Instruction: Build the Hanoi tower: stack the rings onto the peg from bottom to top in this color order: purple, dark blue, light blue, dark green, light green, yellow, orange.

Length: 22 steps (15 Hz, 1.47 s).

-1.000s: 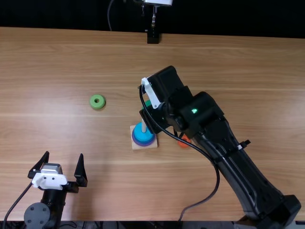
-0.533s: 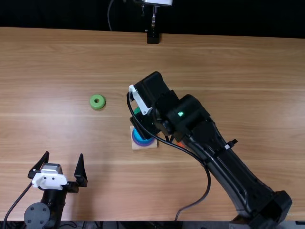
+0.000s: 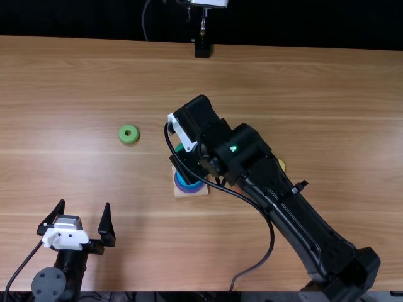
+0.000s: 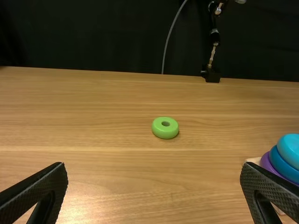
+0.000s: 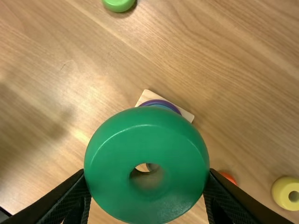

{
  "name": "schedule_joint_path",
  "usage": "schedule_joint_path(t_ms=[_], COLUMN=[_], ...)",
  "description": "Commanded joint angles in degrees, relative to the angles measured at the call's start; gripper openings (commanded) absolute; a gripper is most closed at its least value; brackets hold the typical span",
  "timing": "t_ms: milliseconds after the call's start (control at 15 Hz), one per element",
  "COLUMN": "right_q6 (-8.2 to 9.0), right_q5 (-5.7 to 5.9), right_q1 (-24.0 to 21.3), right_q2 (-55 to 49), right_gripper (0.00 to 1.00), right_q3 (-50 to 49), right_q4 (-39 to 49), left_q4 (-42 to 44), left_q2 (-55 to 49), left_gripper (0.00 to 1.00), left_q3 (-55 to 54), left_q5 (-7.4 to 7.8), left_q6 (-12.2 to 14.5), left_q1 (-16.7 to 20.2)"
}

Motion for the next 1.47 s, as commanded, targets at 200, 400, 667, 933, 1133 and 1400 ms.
schedule_joint_path(t_ms=[200, 400, 667, 933, 1133, 1400], right_q6=[-0.11, -0.22, -0.32, -0.32, -0.32, -0.32], right_q5=[0.18, 0.18, 0.29, 0.29, 0.39, 0.39], right_q1=[0.3, 0.3, 0.2, 0.2, 0.1, 0.1], right_q2=[1.2, 1.2, 1.1, 1.1, 1.1, 1.0], right_gripper=[0.00, 0.00, 0.00, 0.00, 0.00, 0.00], right_q3=[1.0, 1.4, 1.6, 1.5, 1.0, 0.7], right_q4=[-0.1, -0.2, -0.3, -0.4, -0.4, -0.6], left_q4=[-0.3, -0.3, -0.2, -0.3, -0.3, -0.3], left_q2=[-0.6, -0.6, -0.6, -0.6, -0.6, -0.6], left_gripper=[1.00, 1.00, 1.00, 1.00, 1.00, 1.00], left_q3=[-1.9, -1.9, -1.9, -1.9, -1.9, -1.9], left_q5=[0.12, 0.12, 0.12, 0.12, 0.12, 0.12], left_q6=[0.3, 0.3, 0.3, 0.3, 0.3, 0.3], left_q1=[0.0, 0.0, 0.0, 0.0, 0.0, 0.0])
